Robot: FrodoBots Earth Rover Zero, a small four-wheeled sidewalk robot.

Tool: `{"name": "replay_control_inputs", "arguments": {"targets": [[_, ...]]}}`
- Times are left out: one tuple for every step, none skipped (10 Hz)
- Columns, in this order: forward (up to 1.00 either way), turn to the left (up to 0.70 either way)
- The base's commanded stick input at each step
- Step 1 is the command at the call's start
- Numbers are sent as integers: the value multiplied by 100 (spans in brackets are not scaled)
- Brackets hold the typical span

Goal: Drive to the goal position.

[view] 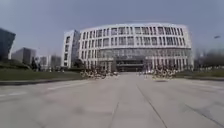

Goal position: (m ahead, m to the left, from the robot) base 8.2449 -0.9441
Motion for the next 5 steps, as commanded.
{"name": "replay_control_inputs", "arguments": {"targets": [[70,0],[70,0],[70,0],[70,0],[70,0]]}}
